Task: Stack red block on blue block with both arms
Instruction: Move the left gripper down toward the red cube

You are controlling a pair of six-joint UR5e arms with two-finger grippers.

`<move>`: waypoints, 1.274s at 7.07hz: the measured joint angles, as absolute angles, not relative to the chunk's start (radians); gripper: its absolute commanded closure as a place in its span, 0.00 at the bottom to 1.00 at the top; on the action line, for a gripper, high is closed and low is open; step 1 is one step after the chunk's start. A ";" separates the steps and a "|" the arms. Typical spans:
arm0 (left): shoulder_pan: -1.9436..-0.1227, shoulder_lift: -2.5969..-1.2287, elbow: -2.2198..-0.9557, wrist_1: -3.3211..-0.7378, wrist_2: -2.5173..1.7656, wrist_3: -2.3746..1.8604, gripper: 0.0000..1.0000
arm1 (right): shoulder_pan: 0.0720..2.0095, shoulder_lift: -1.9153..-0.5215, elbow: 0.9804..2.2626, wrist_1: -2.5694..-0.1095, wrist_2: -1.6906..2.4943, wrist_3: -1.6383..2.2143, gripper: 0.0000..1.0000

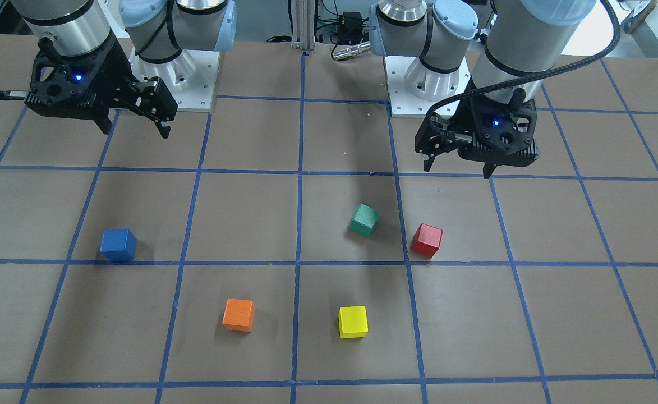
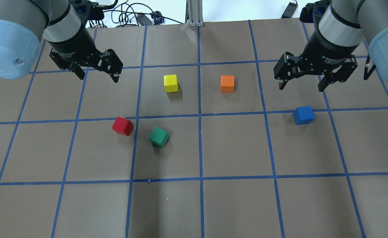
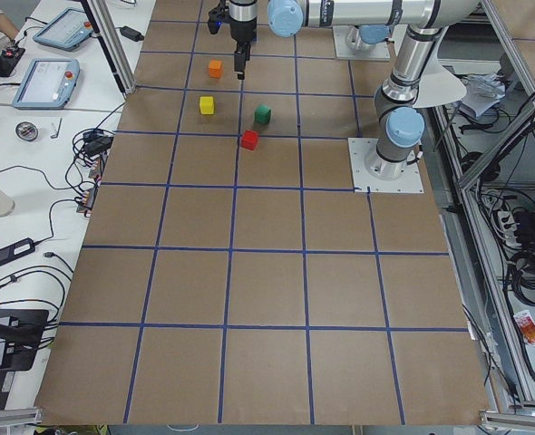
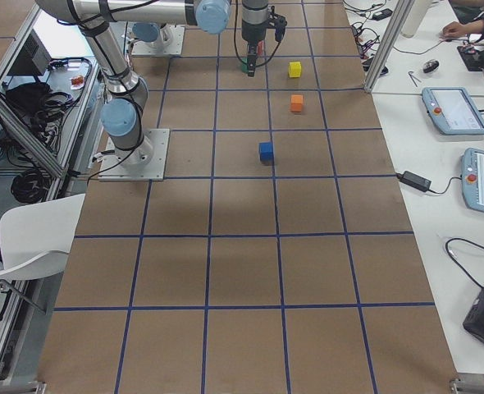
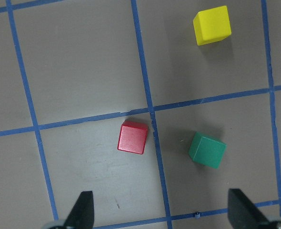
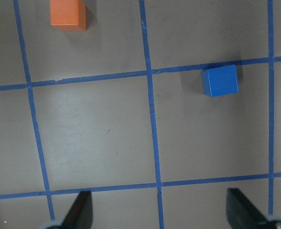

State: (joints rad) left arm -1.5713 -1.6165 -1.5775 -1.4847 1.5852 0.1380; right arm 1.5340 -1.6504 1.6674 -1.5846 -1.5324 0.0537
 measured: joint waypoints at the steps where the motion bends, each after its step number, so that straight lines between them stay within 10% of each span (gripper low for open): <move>1: -1.572 -1.616 -1.577 -1.485 1.585 0.136 0.00 | 1.534 -1.651 1.667 -1.585 -1.532 0.054 0.00; 9: -1.513 -1.800 -1.786 -1.137 1.584 0.316 0.00 | 1.534 -1.651 1.667 -1.587 -1.532 0.054 0.00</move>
State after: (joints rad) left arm -1.5131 -1.7996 -1.7862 -1.1366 1.5840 0.3155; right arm 1.5345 -1.6506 1.6675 -1.5869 -1.5325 0.0537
